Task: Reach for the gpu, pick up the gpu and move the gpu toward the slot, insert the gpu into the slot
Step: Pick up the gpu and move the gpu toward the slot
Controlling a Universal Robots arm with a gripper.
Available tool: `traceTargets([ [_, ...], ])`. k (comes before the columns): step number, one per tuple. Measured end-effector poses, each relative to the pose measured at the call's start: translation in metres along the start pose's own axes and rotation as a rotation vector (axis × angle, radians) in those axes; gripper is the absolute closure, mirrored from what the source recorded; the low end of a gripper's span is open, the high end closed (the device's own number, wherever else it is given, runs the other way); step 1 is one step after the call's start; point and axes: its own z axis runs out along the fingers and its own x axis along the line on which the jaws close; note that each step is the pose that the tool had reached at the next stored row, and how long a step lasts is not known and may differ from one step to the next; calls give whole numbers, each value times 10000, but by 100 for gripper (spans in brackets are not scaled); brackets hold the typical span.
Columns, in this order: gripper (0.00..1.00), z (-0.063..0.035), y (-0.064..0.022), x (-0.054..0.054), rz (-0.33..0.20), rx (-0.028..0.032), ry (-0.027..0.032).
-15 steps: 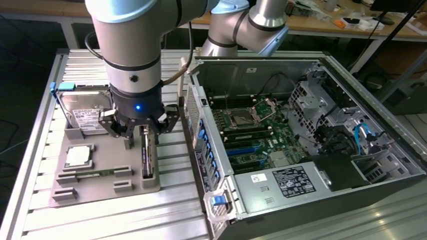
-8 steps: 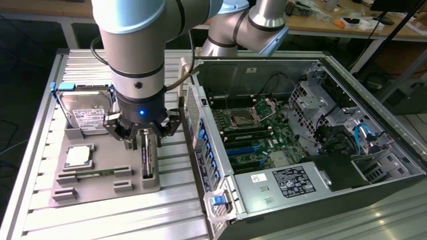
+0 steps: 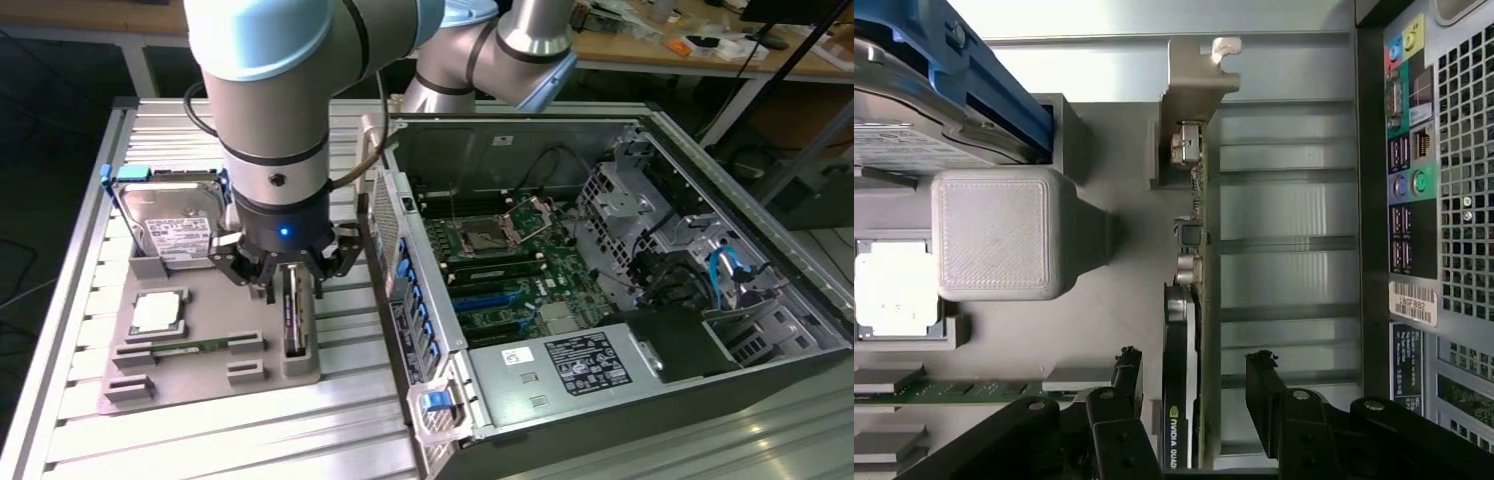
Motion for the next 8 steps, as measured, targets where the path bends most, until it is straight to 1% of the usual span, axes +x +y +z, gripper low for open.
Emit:
traceTargets([
  [3, 46, 29, -2, 8, 5, 1, 1],
  [8, 46, 38, -3, 41, 5, -1, 0],
])
